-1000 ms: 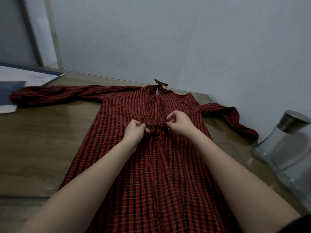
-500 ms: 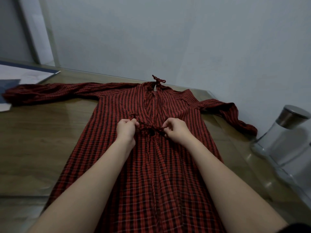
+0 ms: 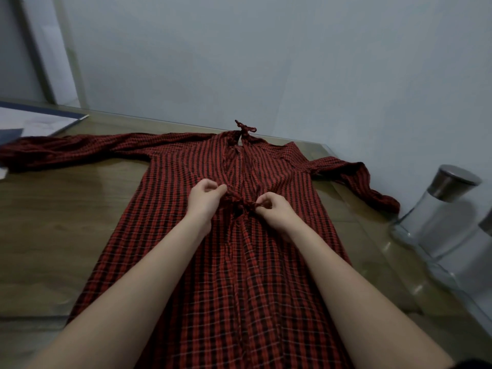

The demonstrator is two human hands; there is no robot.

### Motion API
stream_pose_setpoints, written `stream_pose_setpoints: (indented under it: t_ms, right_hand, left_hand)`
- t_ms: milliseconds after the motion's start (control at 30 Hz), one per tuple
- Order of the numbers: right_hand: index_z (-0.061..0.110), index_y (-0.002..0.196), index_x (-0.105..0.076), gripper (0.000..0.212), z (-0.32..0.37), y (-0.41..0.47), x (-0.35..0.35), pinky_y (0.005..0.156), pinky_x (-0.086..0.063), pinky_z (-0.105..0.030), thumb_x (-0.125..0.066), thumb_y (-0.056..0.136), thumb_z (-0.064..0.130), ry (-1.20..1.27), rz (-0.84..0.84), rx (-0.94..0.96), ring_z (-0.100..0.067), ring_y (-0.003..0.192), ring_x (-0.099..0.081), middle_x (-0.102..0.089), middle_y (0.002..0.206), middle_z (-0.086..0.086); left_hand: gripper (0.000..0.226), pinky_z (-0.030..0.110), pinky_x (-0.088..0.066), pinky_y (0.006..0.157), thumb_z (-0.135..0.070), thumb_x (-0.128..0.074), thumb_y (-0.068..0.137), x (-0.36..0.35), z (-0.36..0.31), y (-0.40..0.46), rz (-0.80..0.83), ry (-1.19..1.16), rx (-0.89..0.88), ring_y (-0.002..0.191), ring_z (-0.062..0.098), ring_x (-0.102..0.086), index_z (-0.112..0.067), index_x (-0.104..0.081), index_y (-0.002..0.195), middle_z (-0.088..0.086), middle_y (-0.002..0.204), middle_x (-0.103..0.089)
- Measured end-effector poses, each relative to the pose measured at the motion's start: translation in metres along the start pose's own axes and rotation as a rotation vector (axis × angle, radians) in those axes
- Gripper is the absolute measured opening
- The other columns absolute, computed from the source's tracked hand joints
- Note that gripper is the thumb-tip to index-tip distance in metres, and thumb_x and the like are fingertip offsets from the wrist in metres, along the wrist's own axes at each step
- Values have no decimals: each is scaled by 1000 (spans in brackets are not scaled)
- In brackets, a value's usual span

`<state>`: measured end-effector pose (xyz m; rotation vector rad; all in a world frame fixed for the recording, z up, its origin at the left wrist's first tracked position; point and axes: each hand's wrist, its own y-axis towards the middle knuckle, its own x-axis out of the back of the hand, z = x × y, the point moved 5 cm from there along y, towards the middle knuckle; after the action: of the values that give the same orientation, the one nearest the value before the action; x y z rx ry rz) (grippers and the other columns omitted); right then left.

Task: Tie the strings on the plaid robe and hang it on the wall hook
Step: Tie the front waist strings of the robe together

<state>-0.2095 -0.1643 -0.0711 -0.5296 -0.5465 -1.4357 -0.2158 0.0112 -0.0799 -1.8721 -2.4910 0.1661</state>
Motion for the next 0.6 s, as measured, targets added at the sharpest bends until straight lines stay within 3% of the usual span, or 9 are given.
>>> stream_pose_setpoints:
  t_ms: [67, 167, 333, 367, 433, 500, 600]
  right_hand:
    - [21, 86, -53, 10, -2, -3, -3, 64, -42, -21, -56, 89, 12, 85, 19, -10, -9, 80, -52, -55, 91, 3]
    - [29, 81, -51, 20, -5, -6, -6, 74, -44, -25, -56, 89, 12, 198, 45, -19, -11, 87, -54, -55, 91, 6]
    - [22, 85, -54, 18, -1, -6, -5, 81, -52, -36, -56, 88, 4, 284, 7, -4, -17, 85, -61, -63, 87, 0]
    - [23, 82, -55, 19, 2, -6, -2, 78, -52, -33, -57, 86, 4, 247, -45, 42, -16, 83, -61, -64, 86, 0]
    - [20, 81, -57, 16, 9, -8, 5, 72, -45, -10, -59, 82, 4, 76, -131, 152, -10, 81, -58, -63, 86, 3]
    - [16, 86, -62, 12, 17, -11, 11, 67, -37, 2, -60, 81, 6, -51, -174, 243, -6, 81, -56, -63, 86, 6]
    - [16, 93, -65, 12, 29, -13, 16, 76, -44, -7, -61, 82, 12, -160, -185, 341, -9, 86, -61, -70, 93, 3]
  left_hand:
    - [10, 32, -47, 76, -24, -63, 86, -7, -16, -2, 38, 55, -140, 86, 17, -56, -17, -56, 83, 2, 88, -60]
    - [8, 30, -50, 75, -20, -61, 87, -25, -41, -9, 177, 155, -351, 78, 13, -63, -13, -59, 88, 1, 83, -69]
    - [16, 24, -53, 79, -17, -60, 87, -52, -60, -15, 321, 614, -547, 74, 11, -68, -13, -71, 100, 1, 83, -74]
    - [18, 21, -51, 78, -16, -60, 87, -53, -60, -13, 317, 691, -558, 72, 10, -66, -13, -72, 101, 1, 84, -73]
    - [21, 19, -48, 76, -14, -59, 87, -52, -61, -11, 314, 775, -561, 72, 9, -62, -12, -73, 102, 2, 82, -71]
    - [21, 19, -50, 74, -13, -58, 87, -49, -60, -11, 329, 800, -550, 74, 11, -64, -13, -74, 102, 2, 82, -71]
    - [23, 16, -43, 78, -14, -57, 88, -44, -57, -12, 360, 840, -539, 90, 12, -66, -13, -73, 105, 4, 99, -74]
